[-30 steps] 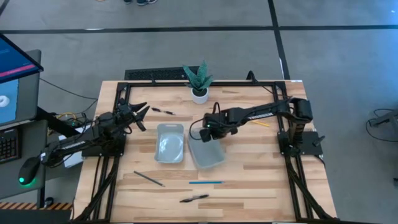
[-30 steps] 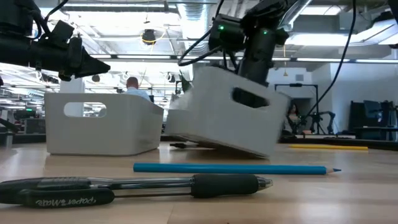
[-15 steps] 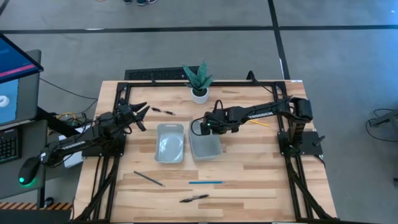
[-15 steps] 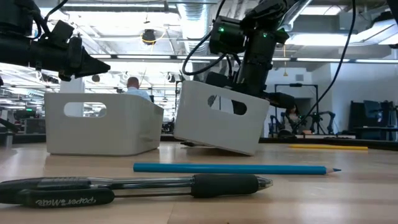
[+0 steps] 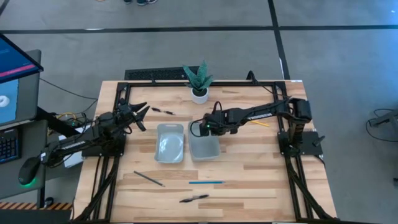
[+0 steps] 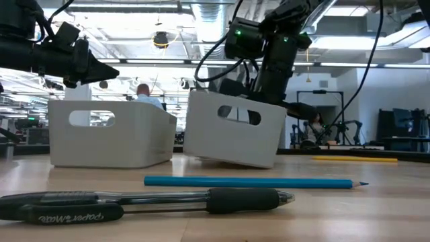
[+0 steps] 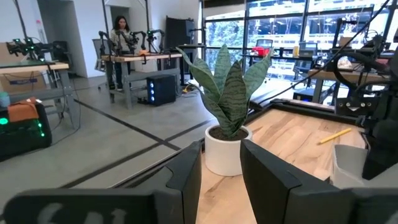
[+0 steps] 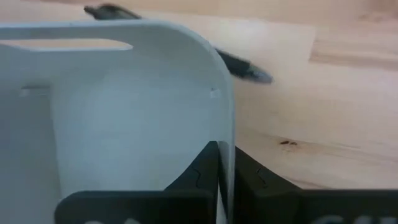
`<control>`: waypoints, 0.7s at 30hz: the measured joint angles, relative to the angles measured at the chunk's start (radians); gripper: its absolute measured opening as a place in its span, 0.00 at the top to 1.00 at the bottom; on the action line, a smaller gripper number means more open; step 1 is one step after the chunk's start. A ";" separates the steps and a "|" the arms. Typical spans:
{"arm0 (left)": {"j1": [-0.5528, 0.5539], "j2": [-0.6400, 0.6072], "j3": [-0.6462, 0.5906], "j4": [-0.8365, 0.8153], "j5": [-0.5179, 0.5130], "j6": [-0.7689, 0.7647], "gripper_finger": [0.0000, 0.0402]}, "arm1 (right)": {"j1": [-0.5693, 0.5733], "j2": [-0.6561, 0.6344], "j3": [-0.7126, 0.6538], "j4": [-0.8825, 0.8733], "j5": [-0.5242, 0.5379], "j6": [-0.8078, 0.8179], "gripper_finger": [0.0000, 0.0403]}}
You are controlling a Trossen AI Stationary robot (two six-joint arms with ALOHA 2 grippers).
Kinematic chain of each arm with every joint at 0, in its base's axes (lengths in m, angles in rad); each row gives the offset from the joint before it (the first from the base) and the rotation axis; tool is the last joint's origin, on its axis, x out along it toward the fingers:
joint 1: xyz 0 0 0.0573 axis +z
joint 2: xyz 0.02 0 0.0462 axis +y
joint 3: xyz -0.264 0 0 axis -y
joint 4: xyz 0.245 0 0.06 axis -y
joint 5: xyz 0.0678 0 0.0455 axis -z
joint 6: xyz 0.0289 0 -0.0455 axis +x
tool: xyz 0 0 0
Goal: Sort pens & pencils
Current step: Move the bottom gray bin to the middle of the table
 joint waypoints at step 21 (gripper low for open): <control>0.000 0.000 0.000 0.000 0.000 -0.001 0.74 | 0.018 -0.002 0.002 0.007 -0.001 0.011 0.89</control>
